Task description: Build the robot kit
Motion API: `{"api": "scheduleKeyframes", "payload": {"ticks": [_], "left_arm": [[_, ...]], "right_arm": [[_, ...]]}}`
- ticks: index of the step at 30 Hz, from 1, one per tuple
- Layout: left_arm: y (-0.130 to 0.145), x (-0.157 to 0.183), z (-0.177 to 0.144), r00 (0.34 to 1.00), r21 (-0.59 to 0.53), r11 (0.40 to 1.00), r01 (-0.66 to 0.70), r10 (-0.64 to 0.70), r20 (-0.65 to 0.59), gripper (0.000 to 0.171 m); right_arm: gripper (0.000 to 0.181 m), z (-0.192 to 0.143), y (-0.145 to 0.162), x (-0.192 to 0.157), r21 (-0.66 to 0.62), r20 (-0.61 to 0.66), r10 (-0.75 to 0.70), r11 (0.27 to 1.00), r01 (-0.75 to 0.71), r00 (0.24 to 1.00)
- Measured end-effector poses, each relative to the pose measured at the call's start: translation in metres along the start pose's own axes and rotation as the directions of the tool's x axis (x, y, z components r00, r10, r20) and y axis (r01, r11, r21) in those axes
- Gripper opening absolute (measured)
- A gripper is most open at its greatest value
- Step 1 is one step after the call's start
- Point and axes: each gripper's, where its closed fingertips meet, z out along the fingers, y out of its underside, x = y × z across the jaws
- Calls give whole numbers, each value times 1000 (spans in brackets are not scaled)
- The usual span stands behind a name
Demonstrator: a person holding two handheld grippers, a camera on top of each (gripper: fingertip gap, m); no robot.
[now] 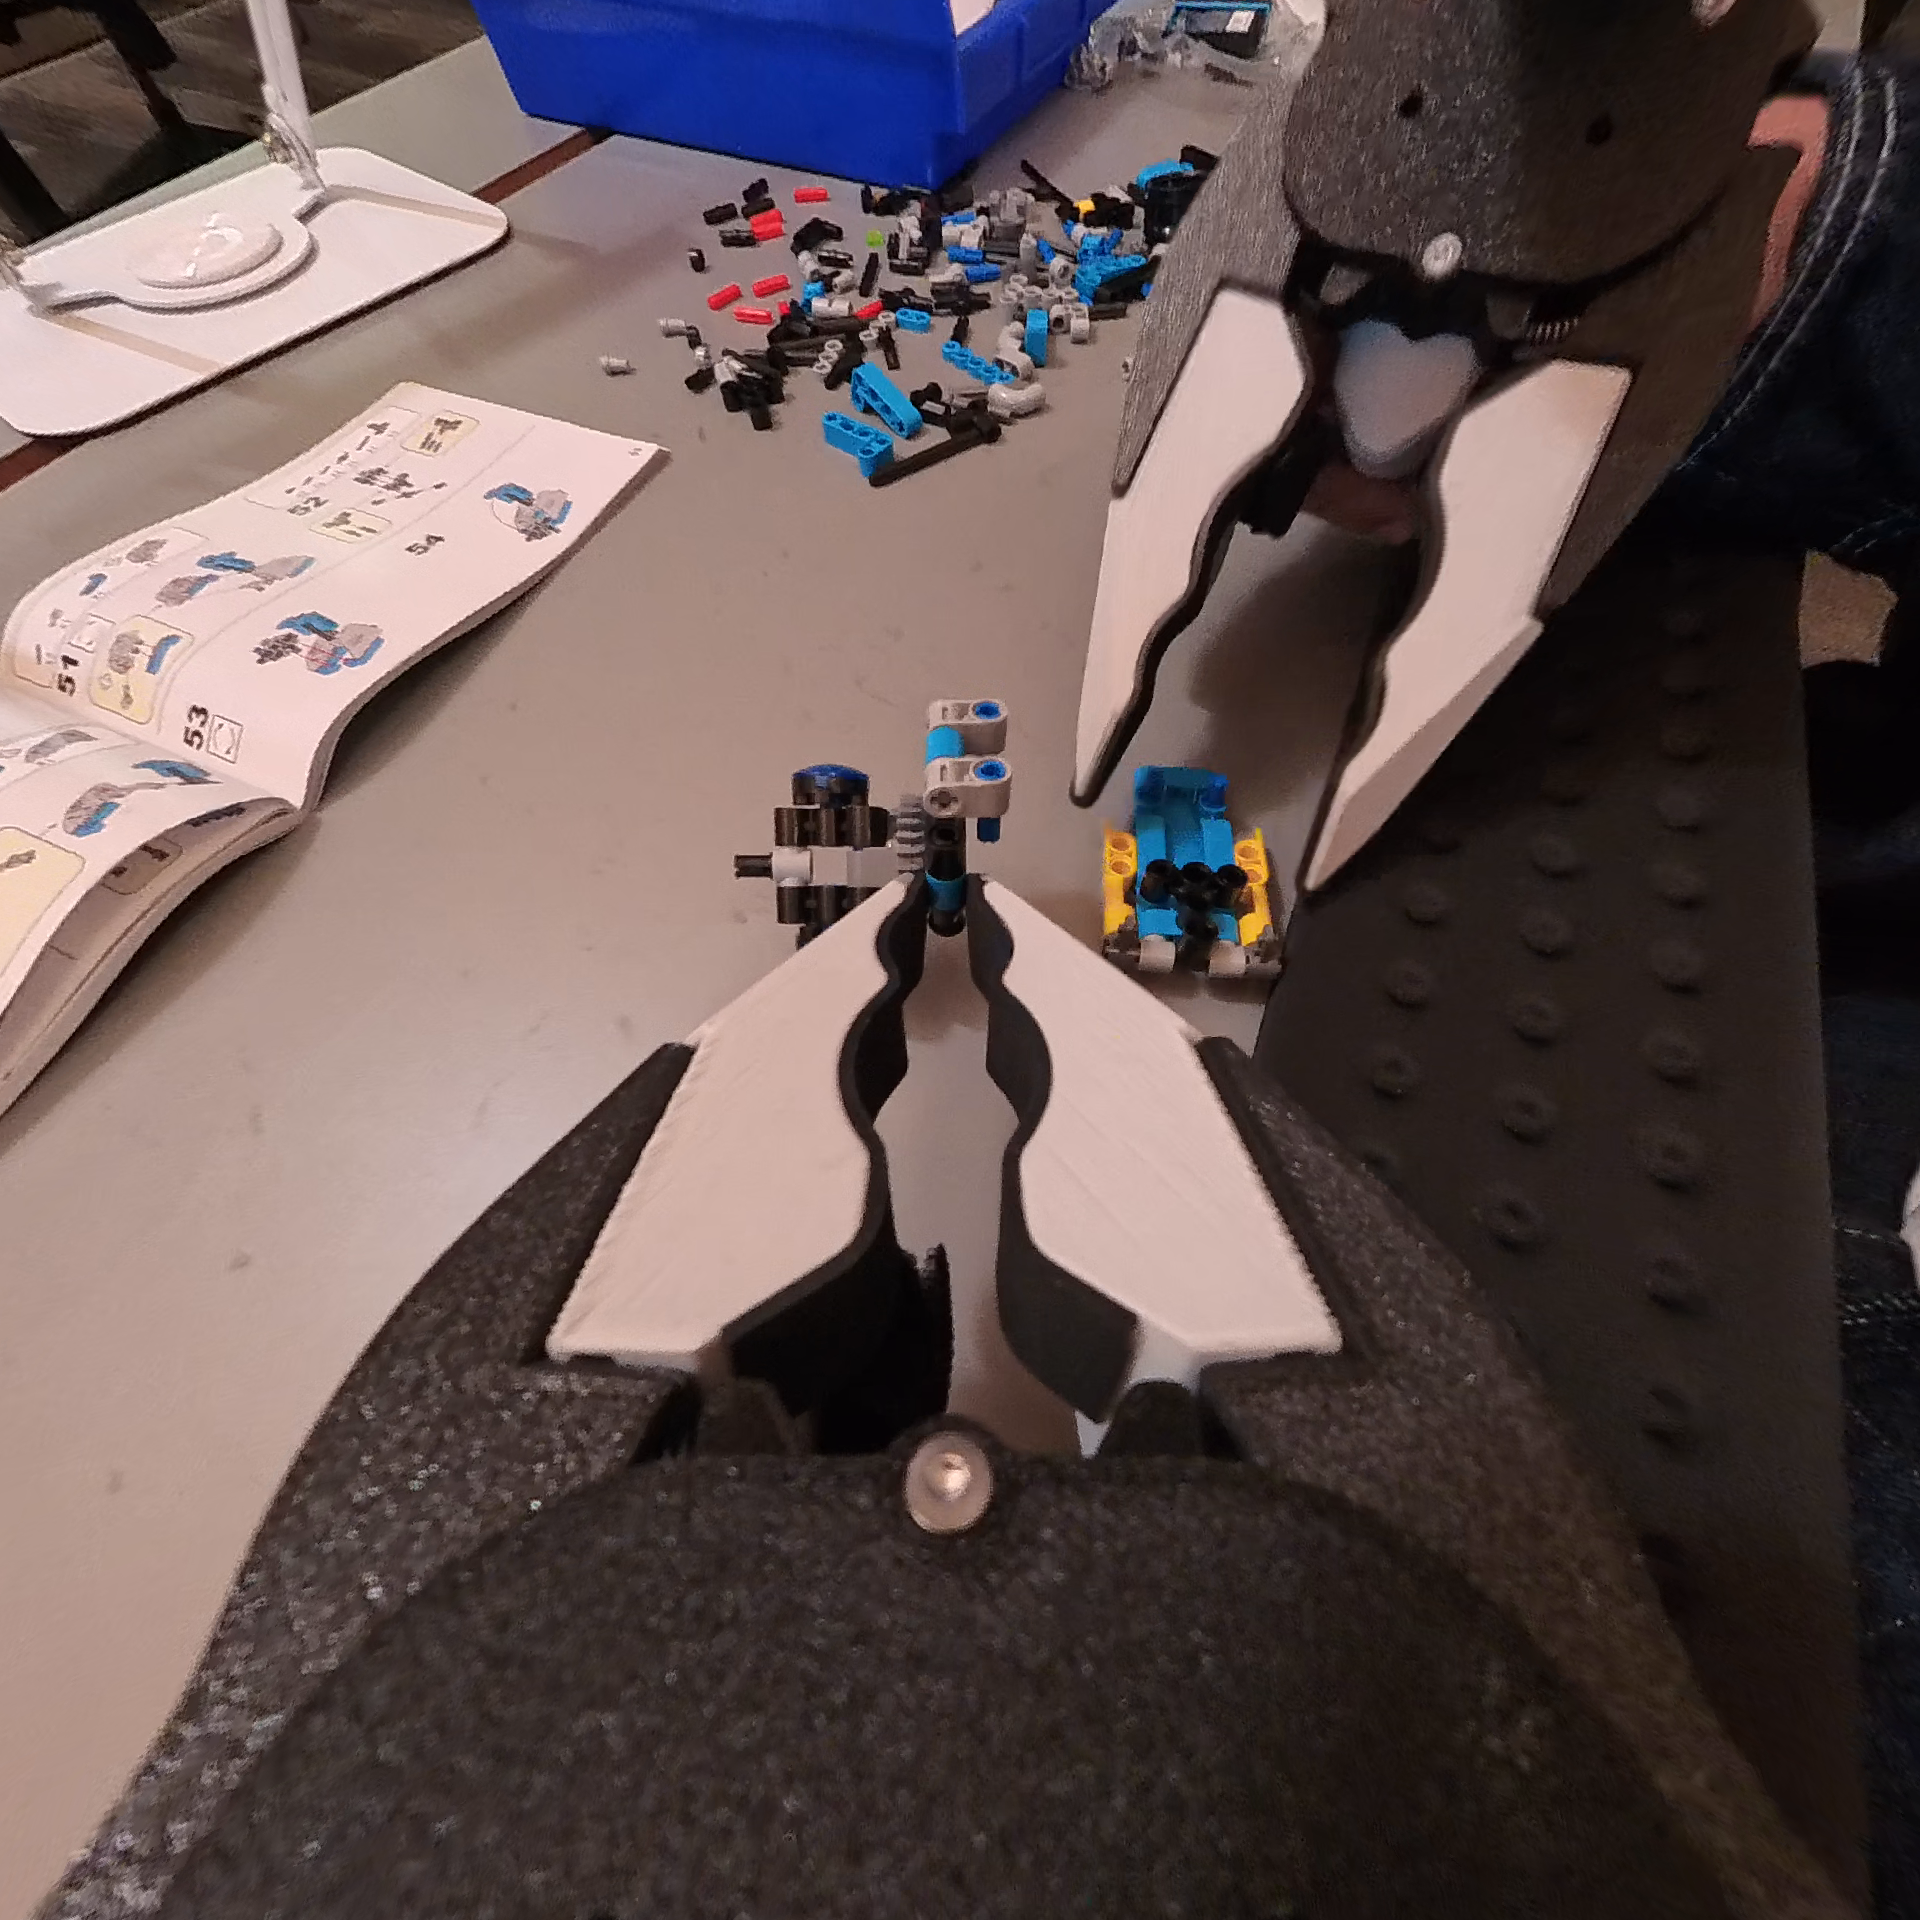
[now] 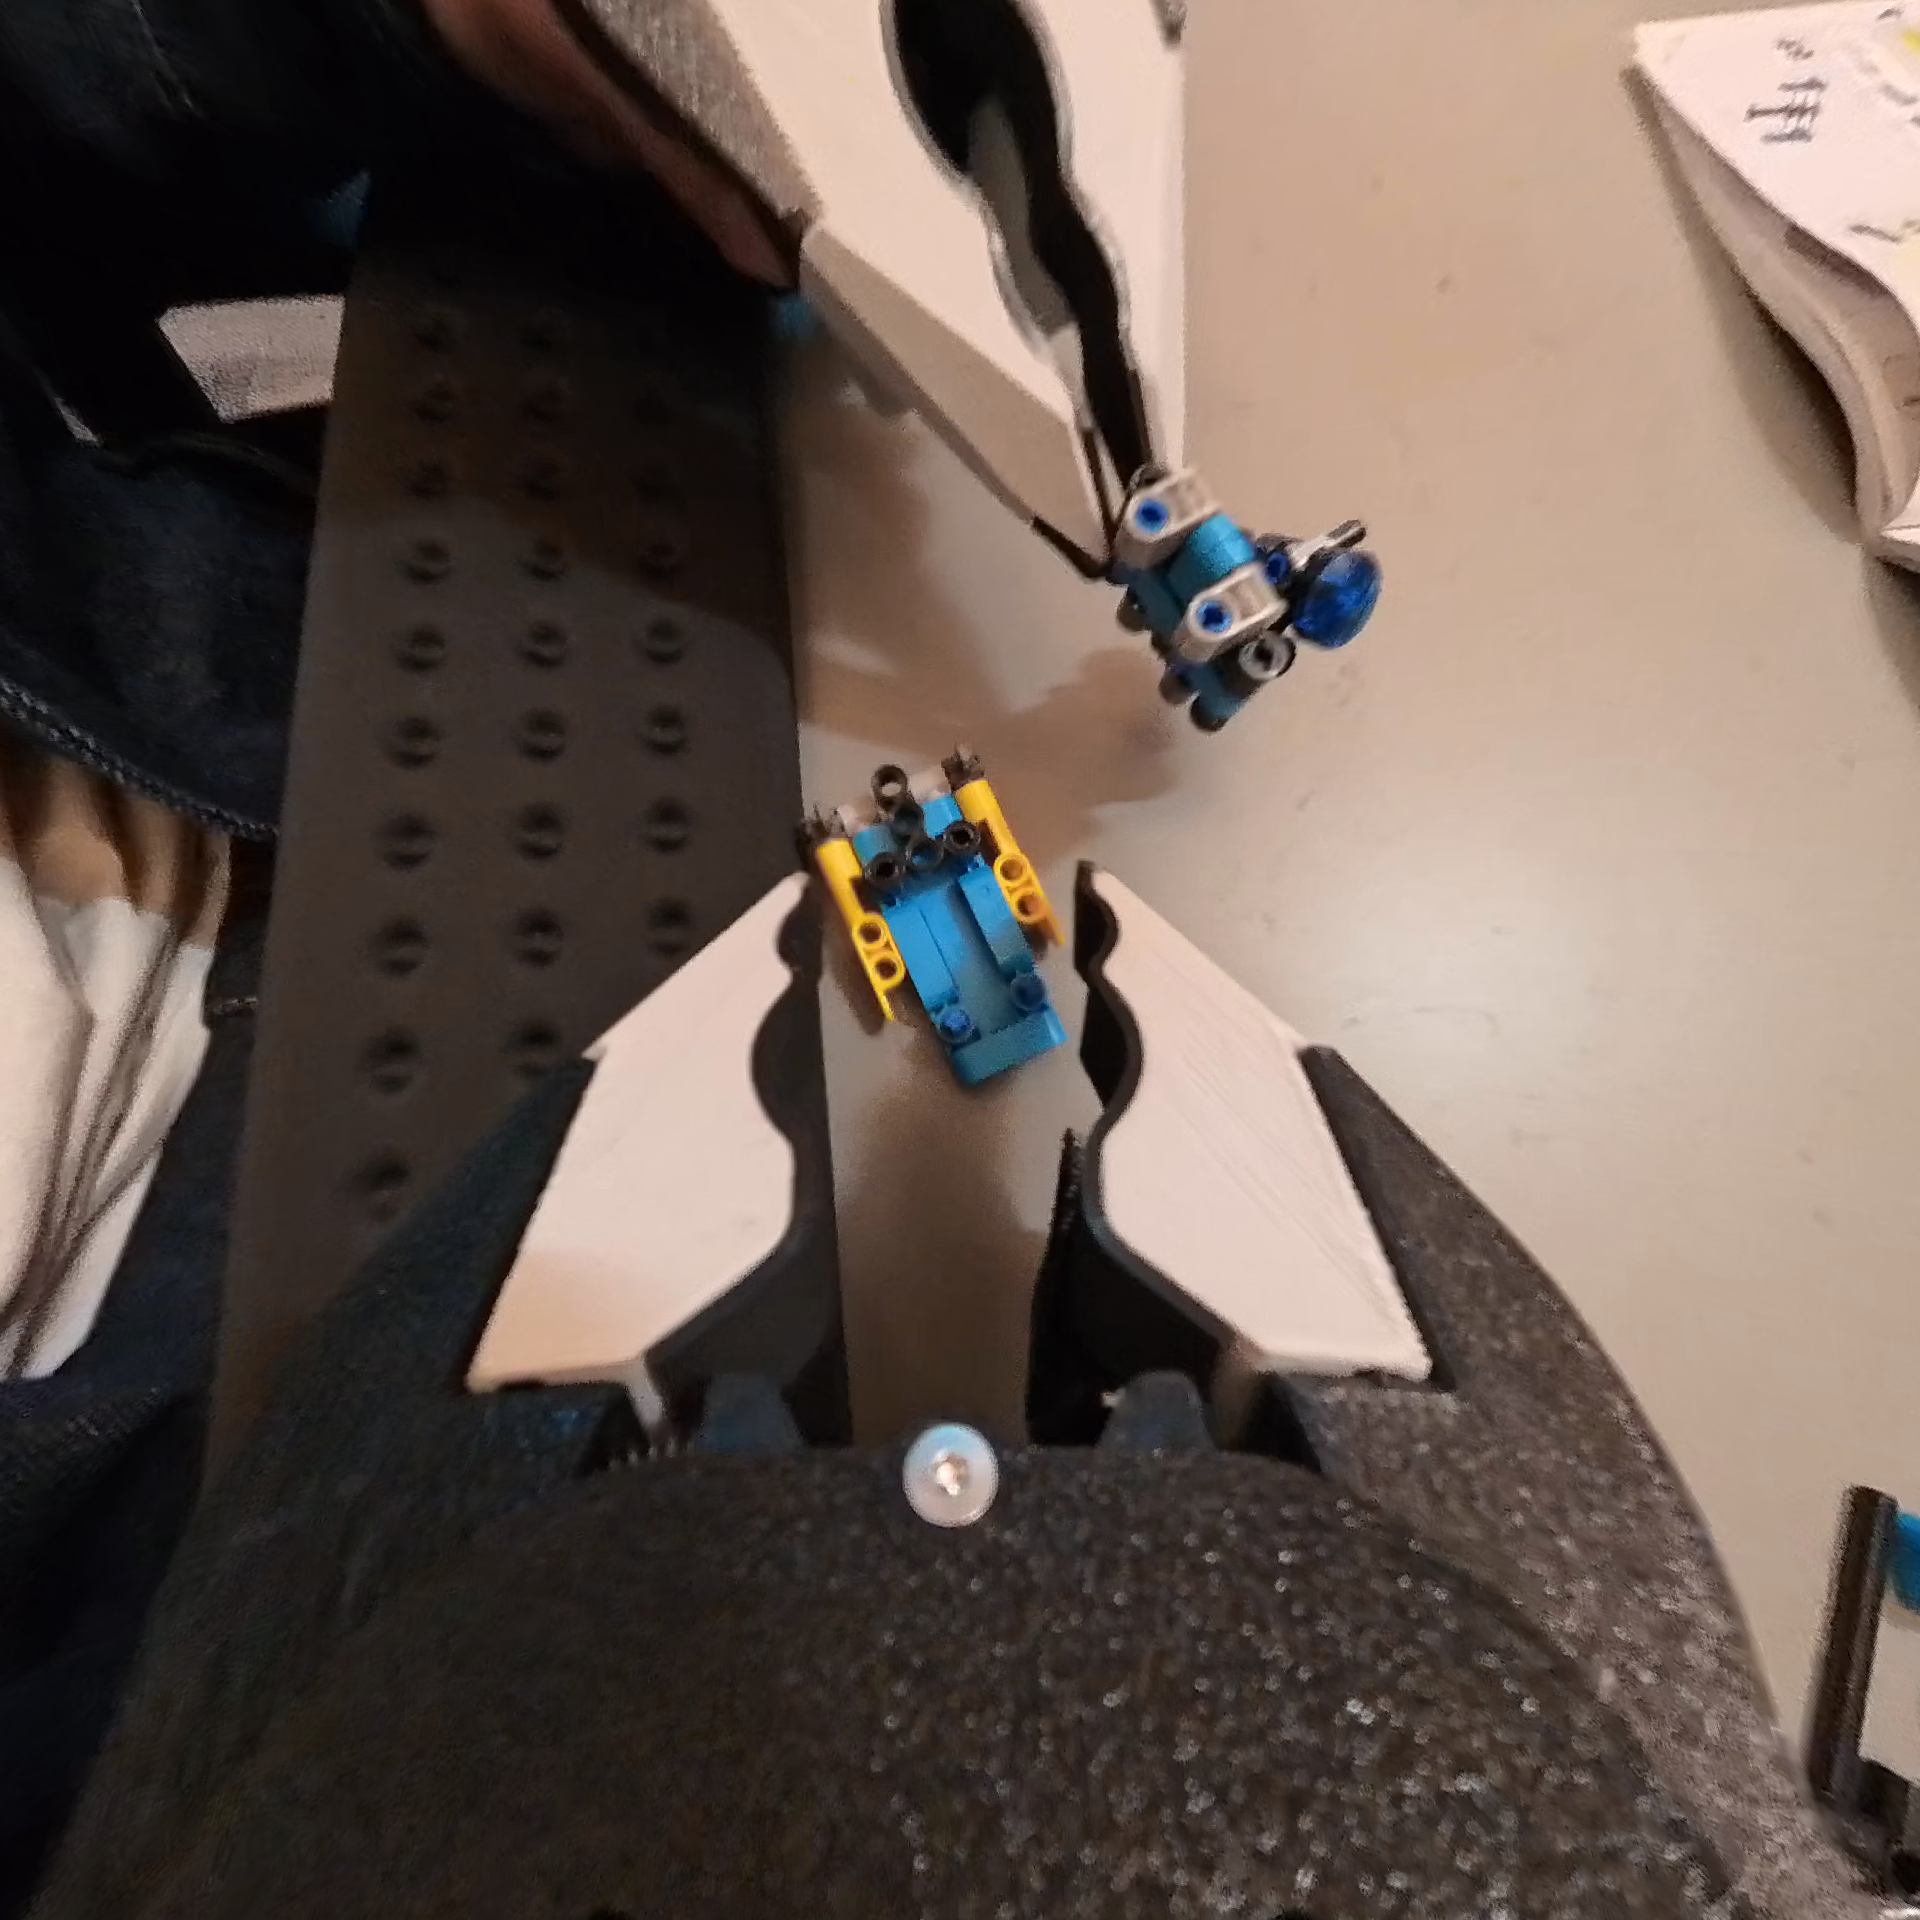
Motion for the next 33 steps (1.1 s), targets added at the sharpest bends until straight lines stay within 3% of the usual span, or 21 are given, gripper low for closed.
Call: {"api": "scheduleKeyframes", "payload": {"ticks": [6, 11, 14, 17, 21, 26, 30, 33], "left_arm": [[-2, -6, -2, 1000, 16, 1000, 18, -18, 23, 7], [20, -48, -7, 969, -54, 984, 167, -154, 192, 7], [25, -61, -10, 941, -32, 958, 284, -272, 200, 7], [29, -68, -10, 920, -23, 936, 351, -340, 195, 7], [30, -68, -9, 929, -41, 947, 319, -303, 214, 7], [35, -64, -3, 951, -112, 974, 199, -164, 261, 8], [34, -63, -3, 951, -109, 972, 207, -174, 255, 13], [33, -63, -4, 949, -96, 971, 219, -189, 253, 27]], "right_arm": [[44, 16, 7, 10, -95, -38, -41, 995, 38, 998], [43, 15, 5, 62, -124, -347, -19, 992, -26, 938], [43, 16, 5, 64, -94, -381, 42, 992, -84, 924], [42, 17, 4, 59, -67, -354, 92, 990, -123, 931], [44, 19, 5, 62, -61, -384, 192, 971, -232, 903], [47, 18, 1, 57, -109, -389, 117, 979, -171, 914], [50, 11, -4, 55, -52, -299, 159, 982, -182, 941], [57, 11, 2, 56, -102, -286, 95, 986, -129, 953]]}}
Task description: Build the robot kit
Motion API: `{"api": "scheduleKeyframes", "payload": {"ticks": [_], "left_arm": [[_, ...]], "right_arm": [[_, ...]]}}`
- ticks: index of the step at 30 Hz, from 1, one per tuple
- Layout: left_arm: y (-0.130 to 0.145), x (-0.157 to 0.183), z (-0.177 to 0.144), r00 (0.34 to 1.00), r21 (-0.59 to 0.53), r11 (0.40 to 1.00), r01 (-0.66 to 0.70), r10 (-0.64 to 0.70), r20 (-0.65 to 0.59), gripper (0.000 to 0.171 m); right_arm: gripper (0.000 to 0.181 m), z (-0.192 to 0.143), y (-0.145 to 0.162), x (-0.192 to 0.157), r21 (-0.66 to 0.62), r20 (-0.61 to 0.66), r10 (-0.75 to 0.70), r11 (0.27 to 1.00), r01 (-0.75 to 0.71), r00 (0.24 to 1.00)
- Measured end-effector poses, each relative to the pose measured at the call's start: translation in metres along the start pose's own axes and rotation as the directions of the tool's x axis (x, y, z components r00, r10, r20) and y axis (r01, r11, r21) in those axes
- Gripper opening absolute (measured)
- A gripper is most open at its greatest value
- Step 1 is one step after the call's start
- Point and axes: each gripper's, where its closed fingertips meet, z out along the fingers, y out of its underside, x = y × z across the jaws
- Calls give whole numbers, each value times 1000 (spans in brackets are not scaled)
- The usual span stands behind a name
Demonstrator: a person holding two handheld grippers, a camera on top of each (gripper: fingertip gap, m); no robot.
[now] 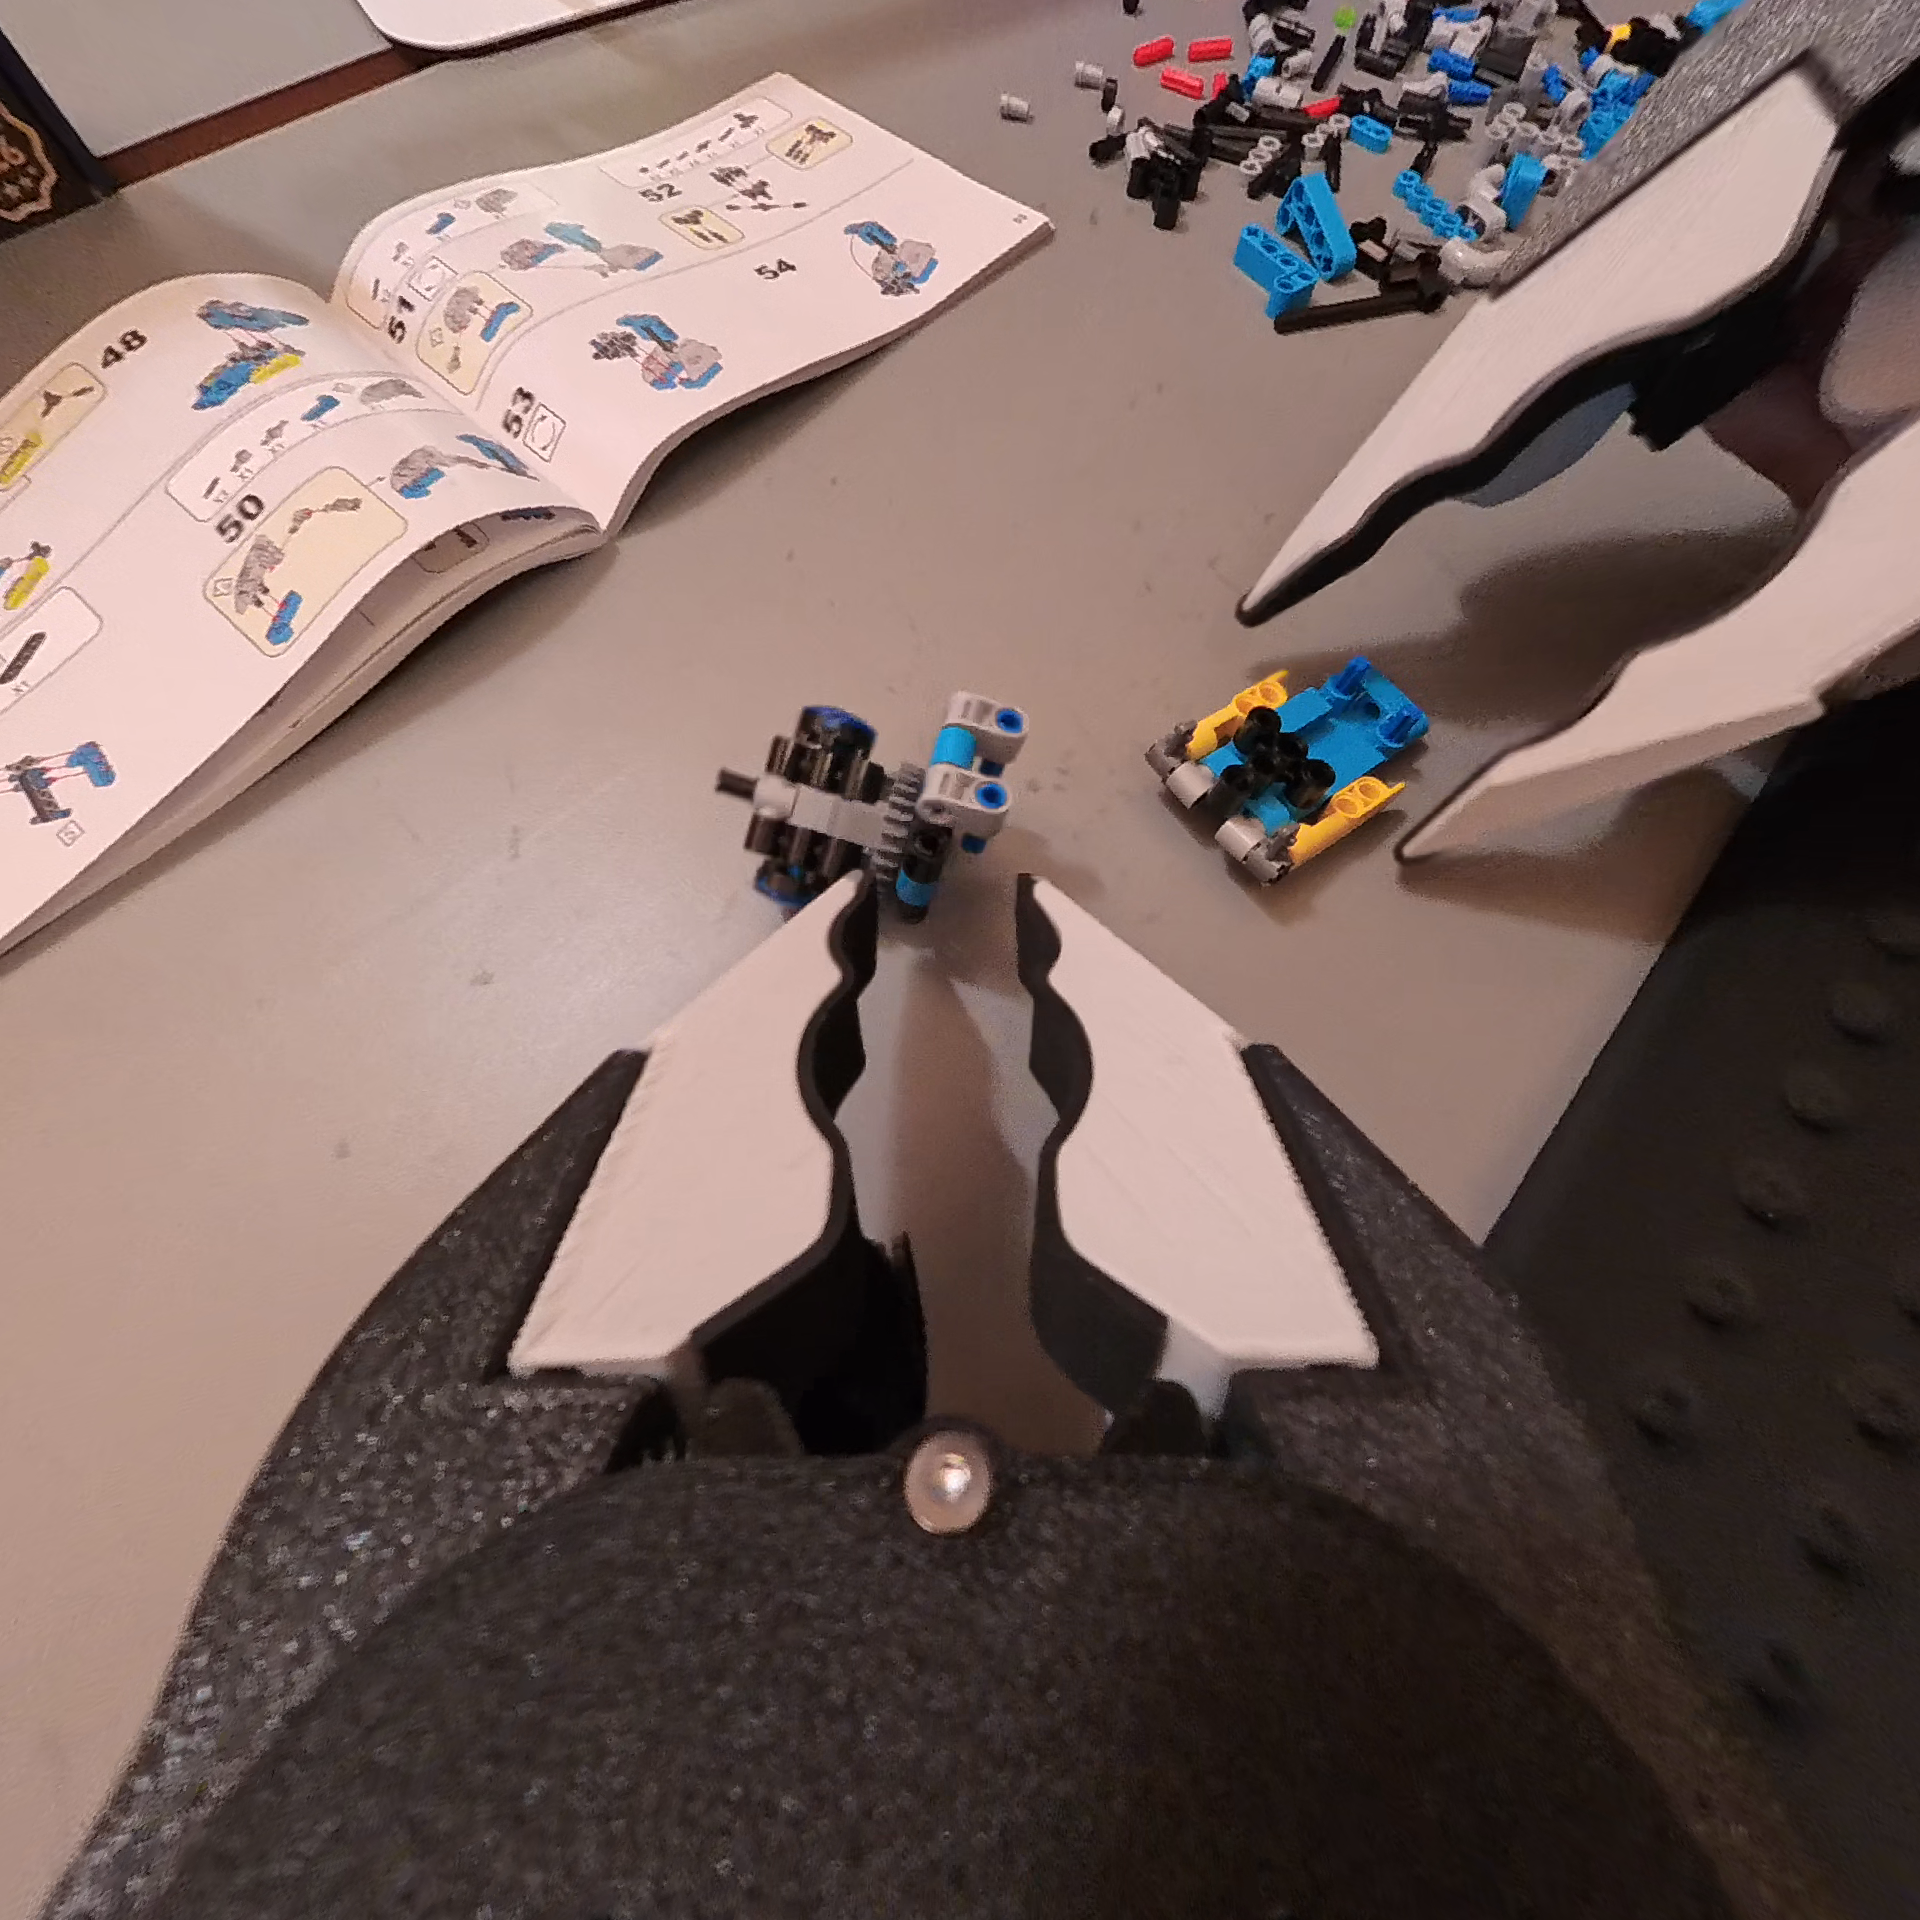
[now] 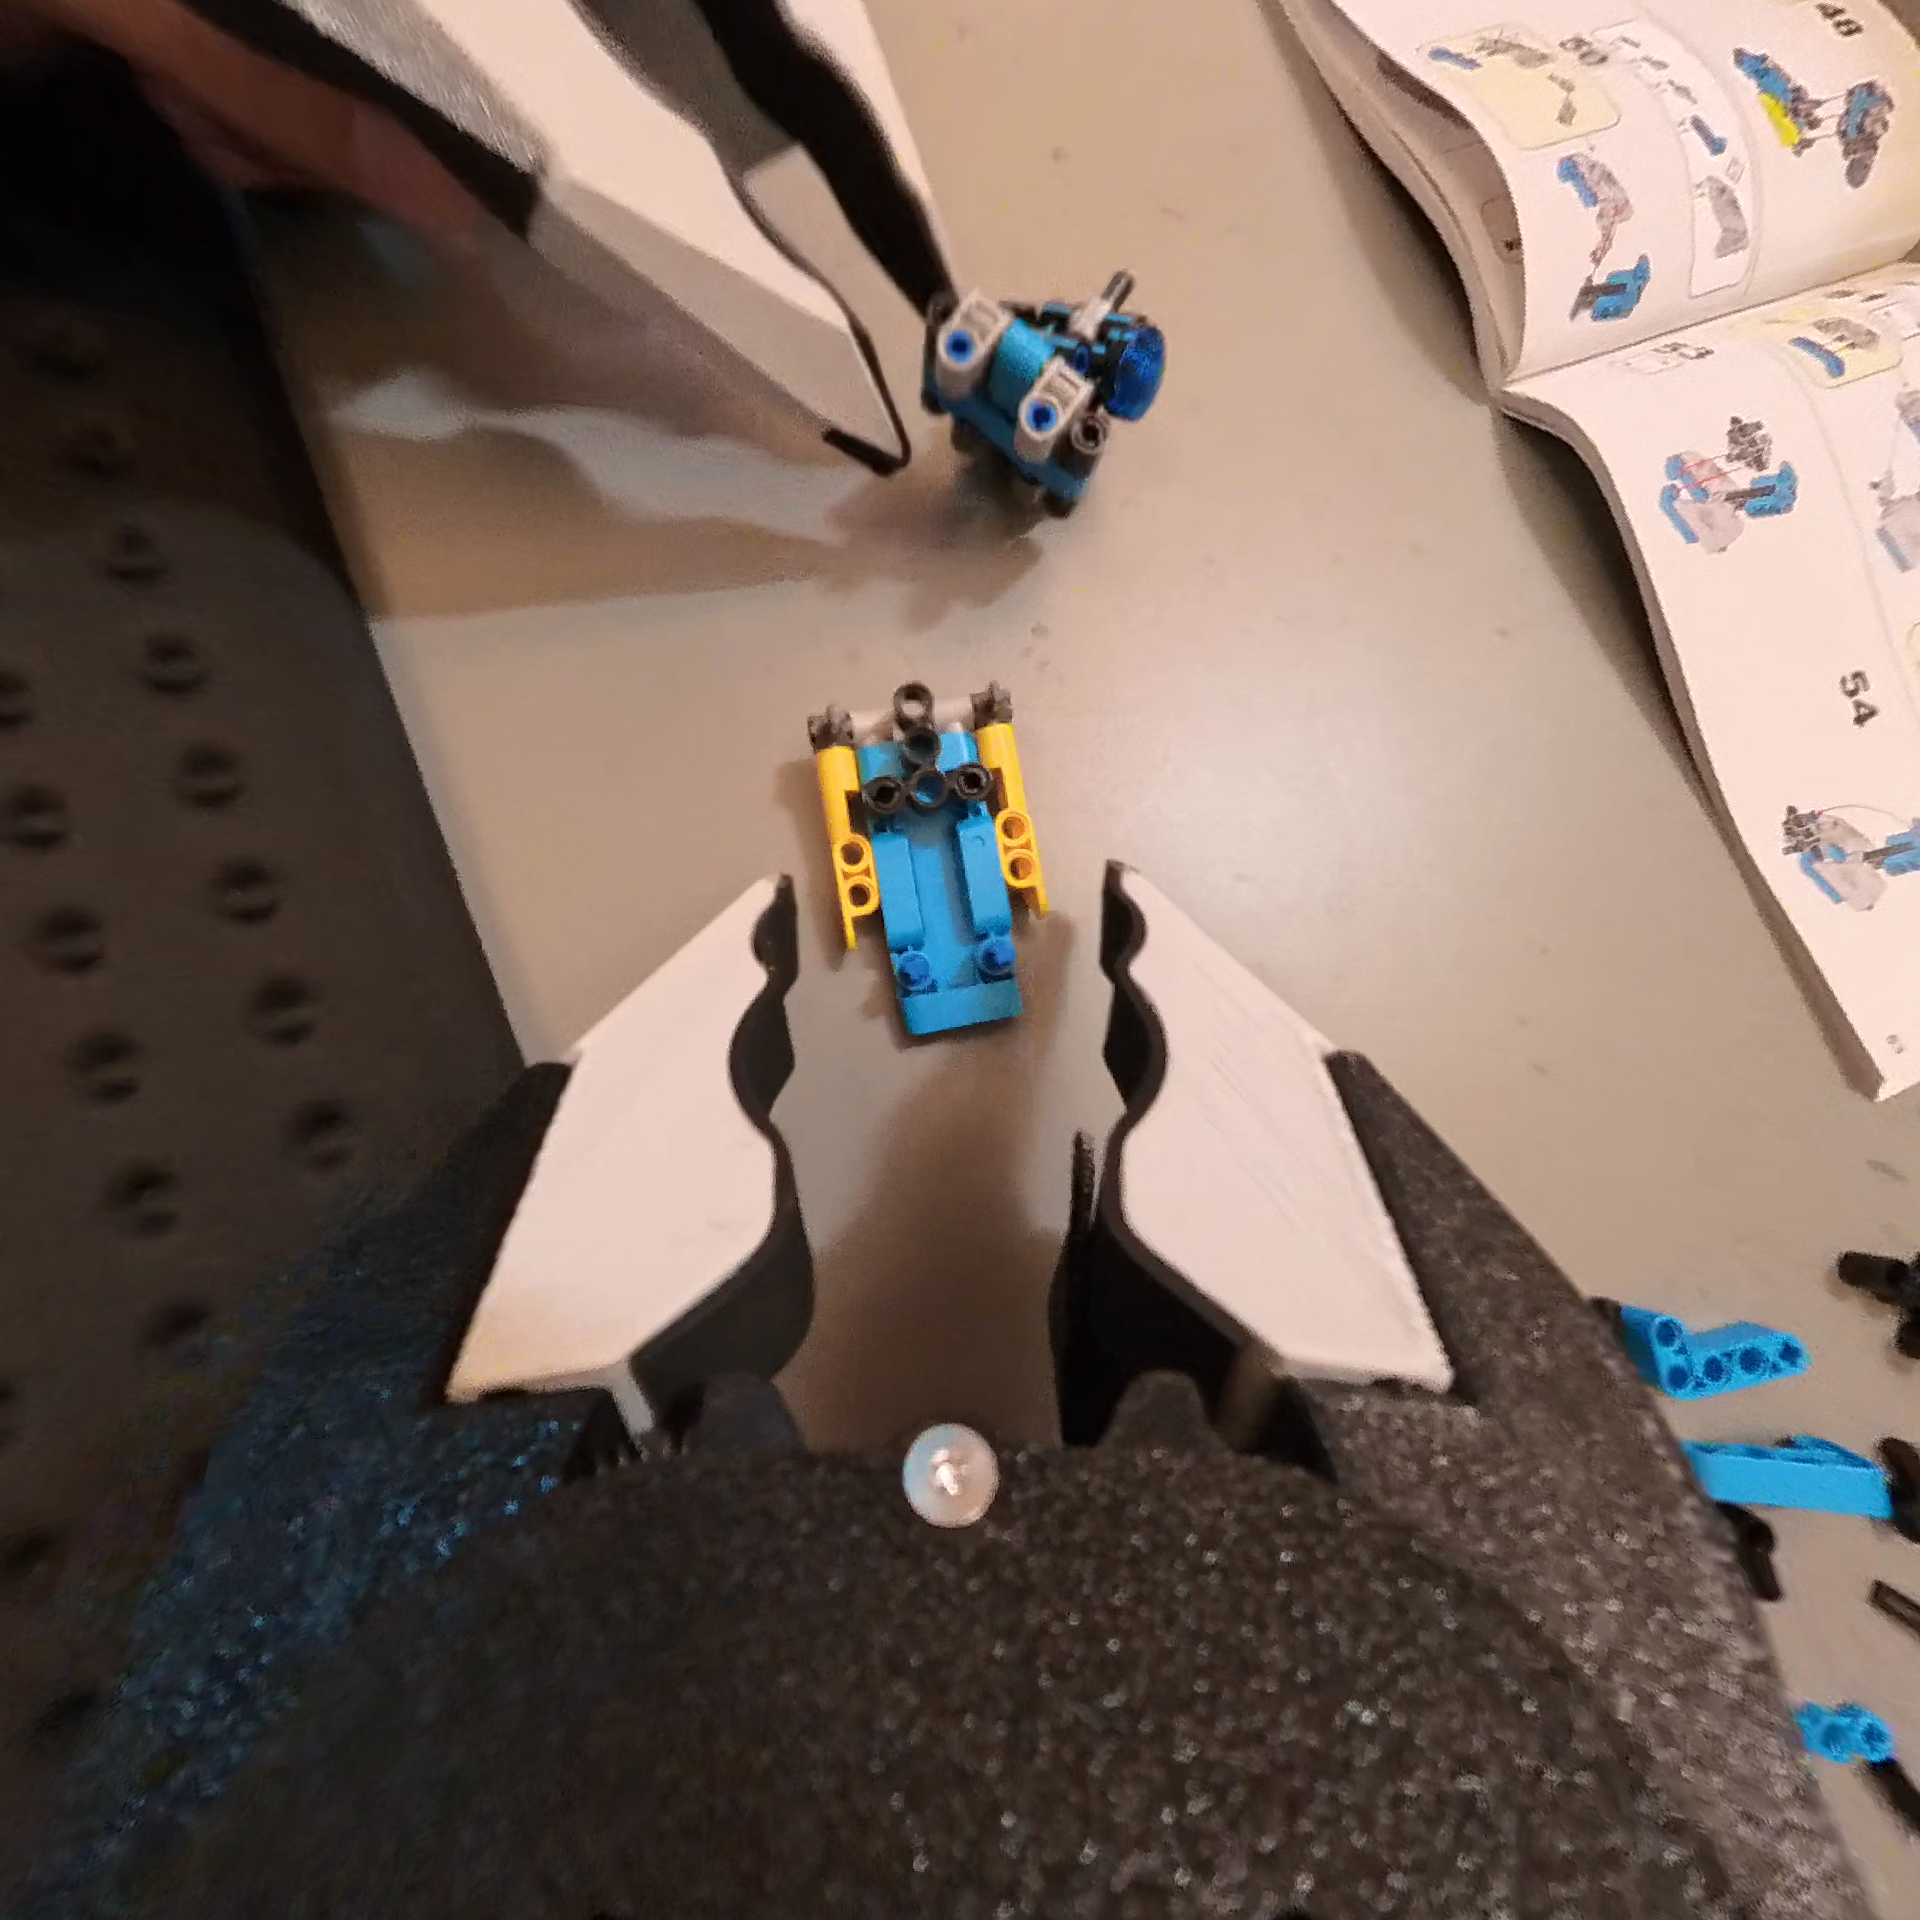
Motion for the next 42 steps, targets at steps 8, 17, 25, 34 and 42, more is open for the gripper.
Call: {"api": "scheduleKeyframes", "payload": {"ticks": [8, 17, 25, 34, 42], "left_arm": [[-14, -17, -16, 994, 98, 993, 69, -77, 79, 38], [-99, 39, -66, 872, 514, 715, 473, -298, -388, 38], [-116, 71, -79, 903, 604, 705, 371, -122, -413, 16], [-114, 70, -79, 860, 572, 696, 434, -131, -492, 14], [-103, 73, -83, 830, 508, 765, 396, -62, -554, 13]], "right_arm": [[42, 11, 2, -6, 7, 100, 62, 998, -63, 993], [41, -72, -92, 23, 405, -552, 22, 881, 245, 833], [41, -104, -115, 2, 488, -665, 22, 770, 412, 747], [40, -95, -113, 2, 556, -550, 57, 769, 315, 833], [51, -103, -111, -17, 754, 42, 73, 652, -79, 996]]}}
